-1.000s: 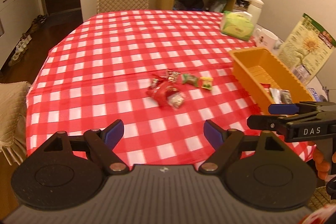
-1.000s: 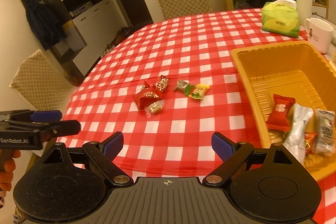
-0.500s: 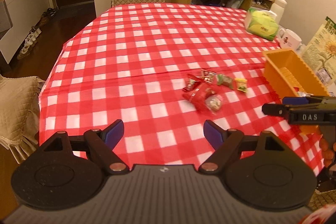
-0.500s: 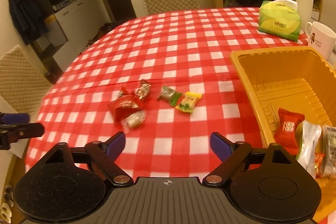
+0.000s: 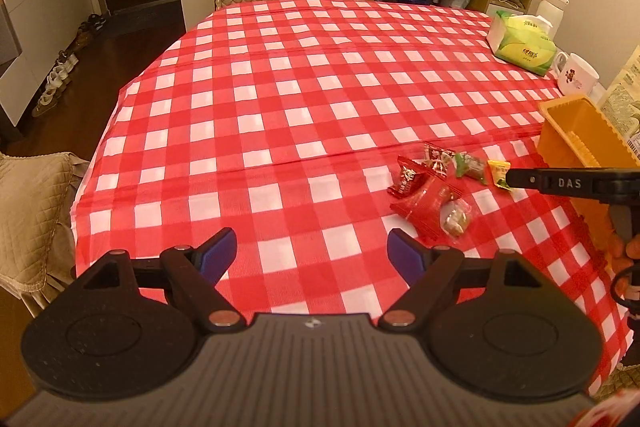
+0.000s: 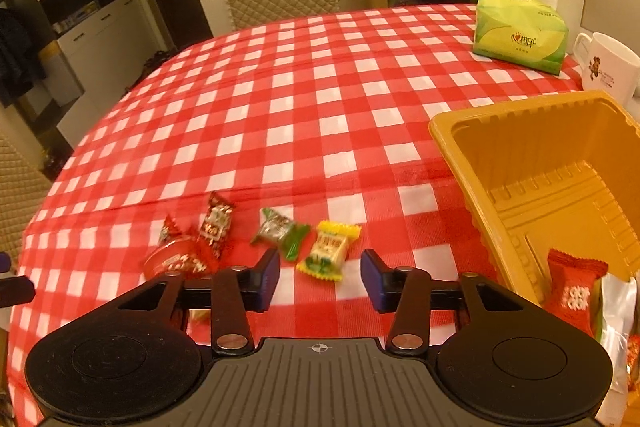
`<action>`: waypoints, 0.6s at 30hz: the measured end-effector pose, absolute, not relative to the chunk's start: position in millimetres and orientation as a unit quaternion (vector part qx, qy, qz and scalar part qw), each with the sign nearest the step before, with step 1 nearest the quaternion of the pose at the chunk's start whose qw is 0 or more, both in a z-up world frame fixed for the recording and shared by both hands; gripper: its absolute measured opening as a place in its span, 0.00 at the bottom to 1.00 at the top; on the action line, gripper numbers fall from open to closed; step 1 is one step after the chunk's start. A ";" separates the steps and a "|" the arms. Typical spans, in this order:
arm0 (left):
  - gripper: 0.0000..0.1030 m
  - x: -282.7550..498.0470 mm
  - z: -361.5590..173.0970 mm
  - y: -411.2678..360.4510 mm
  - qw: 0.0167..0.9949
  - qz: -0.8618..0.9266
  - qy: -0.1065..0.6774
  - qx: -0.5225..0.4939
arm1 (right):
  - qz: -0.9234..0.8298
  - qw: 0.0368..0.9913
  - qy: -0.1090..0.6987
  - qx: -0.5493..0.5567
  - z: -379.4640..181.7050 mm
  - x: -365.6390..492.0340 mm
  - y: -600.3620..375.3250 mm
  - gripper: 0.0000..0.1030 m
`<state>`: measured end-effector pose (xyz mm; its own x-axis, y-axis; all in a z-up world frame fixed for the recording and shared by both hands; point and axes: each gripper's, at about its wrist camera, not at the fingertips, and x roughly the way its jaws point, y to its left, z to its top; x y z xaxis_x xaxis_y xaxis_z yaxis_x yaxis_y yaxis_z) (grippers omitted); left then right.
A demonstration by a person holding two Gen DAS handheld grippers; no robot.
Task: Organize snacks
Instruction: 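Grasp the yellow-green candy with the right tool while the left tool grasps a red wrapper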
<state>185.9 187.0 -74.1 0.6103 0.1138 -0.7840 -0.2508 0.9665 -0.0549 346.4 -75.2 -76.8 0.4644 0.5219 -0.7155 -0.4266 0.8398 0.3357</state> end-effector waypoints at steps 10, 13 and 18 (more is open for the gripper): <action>0.77 197.6 -80.2 192.6 0.893 0.088 0.434 -0.078 | 0.255 0.856 0.446 0.054 -88.8 361.7 -60.1 0.29; 0.75 200.2 -81.9 191.6 0.893 0.083 0.436 -0.077 | 0.250 0.856 0.449 0.052 -92.2 363.5 -57.5 0.26; 0.75 205.5 -83.4 187.7 0.894 0.072 0.436 -0.073 | 0.246 0.859 0.448 0.041 -96.9 363.4 -54.3 0.22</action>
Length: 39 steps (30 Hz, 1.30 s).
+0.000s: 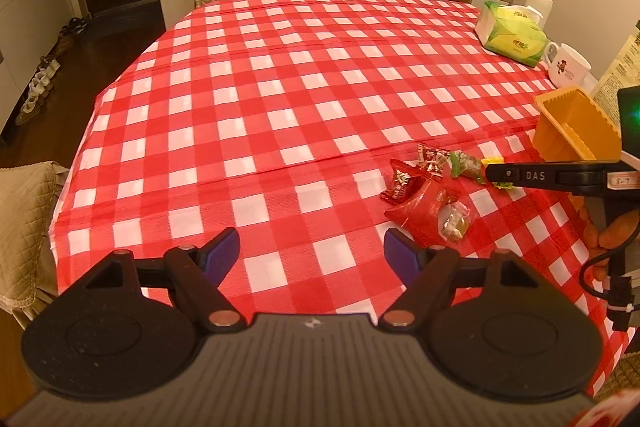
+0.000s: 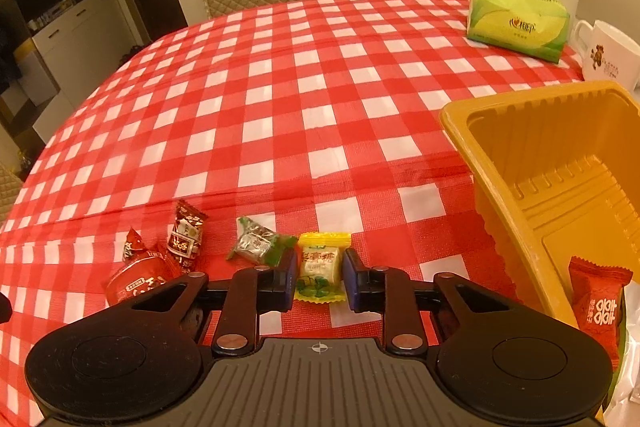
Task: Organize snacks
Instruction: 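Grasp the yellow-green candy with the right tool while the left tool grasps a red wrapper, then carry both candies over the orange tray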
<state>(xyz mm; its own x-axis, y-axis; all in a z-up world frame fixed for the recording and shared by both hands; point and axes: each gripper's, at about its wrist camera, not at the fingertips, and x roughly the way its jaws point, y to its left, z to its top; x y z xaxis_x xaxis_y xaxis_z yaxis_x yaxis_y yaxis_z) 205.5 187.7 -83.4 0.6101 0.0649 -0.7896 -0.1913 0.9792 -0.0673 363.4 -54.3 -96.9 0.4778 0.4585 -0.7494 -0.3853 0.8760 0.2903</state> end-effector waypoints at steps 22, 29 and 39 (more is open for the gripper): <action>0.44 266.5 -106.9 129.4 0.893 -0.067 0.444 0.014 | 0.251 0.864 0.422 0.113 -51.6 344.8 -101.1 0.20; 0.28 283.5 -118.7 118.5 0.885 -0.097 0.454 0.039 | 0.234 0.866 0.422 0.128 -45.7 335.2 -121.9 0.20; 0.22 289.6 -128.3 112.3 0.878 -0.104 0.464 0.048 | 0.223 0.866 0.426 0.136 -43.8 322.9 -138.4 0.20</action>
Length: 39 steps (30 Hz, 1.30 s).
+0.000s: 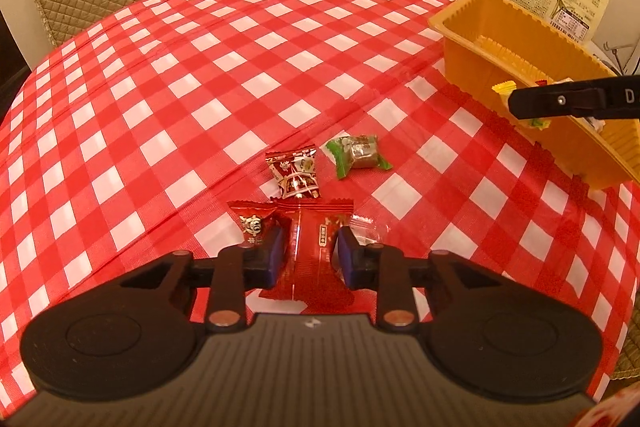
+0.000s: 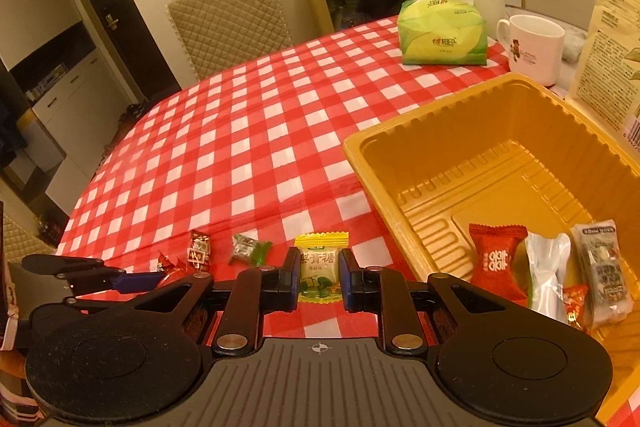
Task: Organize snacks
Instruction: 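Carry both candies over the orange tray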
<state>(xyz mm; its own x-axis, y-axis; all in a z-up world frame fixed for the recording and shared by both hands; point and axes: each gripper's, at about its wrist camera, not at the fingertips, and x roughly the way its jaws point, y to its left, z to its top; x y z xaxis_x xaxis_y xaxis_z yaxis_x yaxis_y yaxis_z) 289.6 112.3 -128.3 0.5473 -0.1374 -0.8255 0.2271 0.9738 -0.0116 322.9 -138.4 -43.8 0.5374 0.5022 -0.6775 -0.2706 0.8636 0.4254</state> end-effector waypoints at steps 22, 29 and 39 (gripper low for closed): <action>0.21 219.9 -91.2 122.6 0.893 -0.057 0.445 -0.019 | 0.270 0.858 0.415 0.139 -30.4 287.0 -142.5 0.20; 0.21 196.7 -67.2 99.2 0.904 -0.065 0.422 -0.025 | 0.287 0.855 0.409 0.140 -23.1 269.4 -154.3 0.20; 0.21 188.2 -46.4 42.8 0.912 -0.094 0.399 -0.017 | 0.290 0.860 0.396 0.140 -12.4 251.0 -196.2 0.20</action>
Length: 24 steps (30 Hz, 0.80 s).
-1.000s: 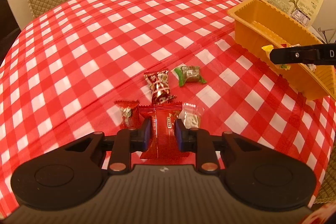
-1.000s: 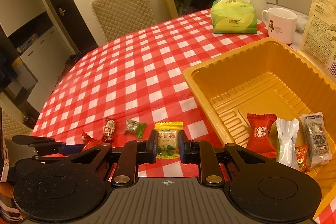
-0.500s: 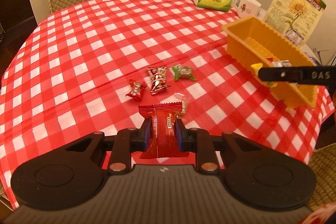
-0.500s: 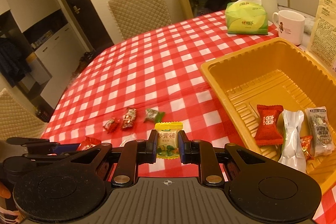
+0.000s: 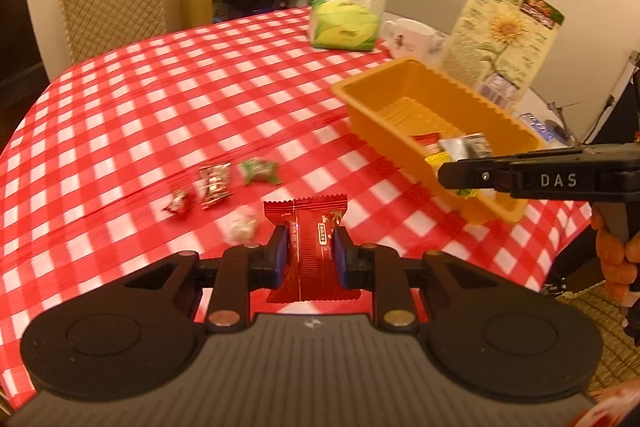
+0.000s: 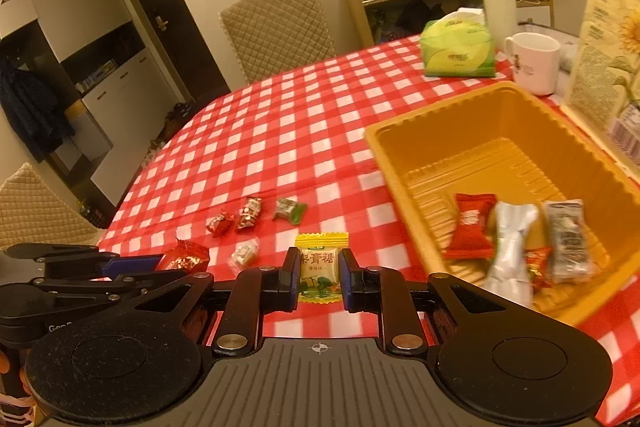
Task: Organize snacks
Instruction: 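Carry both candies over the orange tray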
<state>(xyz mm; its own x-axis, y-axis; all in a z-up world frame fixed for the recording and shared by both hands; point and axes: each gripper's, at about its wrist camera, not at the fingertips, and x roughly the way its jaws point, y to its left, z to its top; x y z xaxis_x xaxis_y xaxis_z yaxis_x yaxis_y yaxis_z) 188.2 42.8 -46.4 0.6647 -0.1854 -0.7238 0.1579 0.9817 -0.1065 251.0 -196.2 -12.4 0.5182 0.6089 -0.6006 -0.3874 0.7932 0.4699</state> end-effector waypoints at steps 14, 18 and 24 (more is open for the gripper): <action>0.21 232.8 -29.8 -58.1 0.913 -0.161 0.376 -0.002 | 0.242 0.879 0.377 0.162 -10.4 264.4 -289.6 0.20; 0.21 255.3 -27.3 -80.9 0.912 -0.171 0.372 0.001 | 0.233 0.883 0.371 0.170 -10.6 280.6 -308.4 0.20; 0.21 295.0 -26.3 -105.9 0.913 -0.172 0.369 0.006 | 0.222 0.881 0.373 0.186 -18.3 310.5 -325.3 0.20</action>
<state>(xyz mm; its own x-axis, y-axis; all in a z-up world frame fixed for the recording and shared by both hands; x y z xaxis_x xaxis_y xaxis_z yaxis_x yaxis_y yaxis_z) 295.0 -105.9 -26.3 0.6687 -0.3096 -0.6760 0.3188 0.9408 -0.1154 310.5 -325.3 -18.3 0.6228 0.5302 -0.5754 -0.2531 0.8324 0.4930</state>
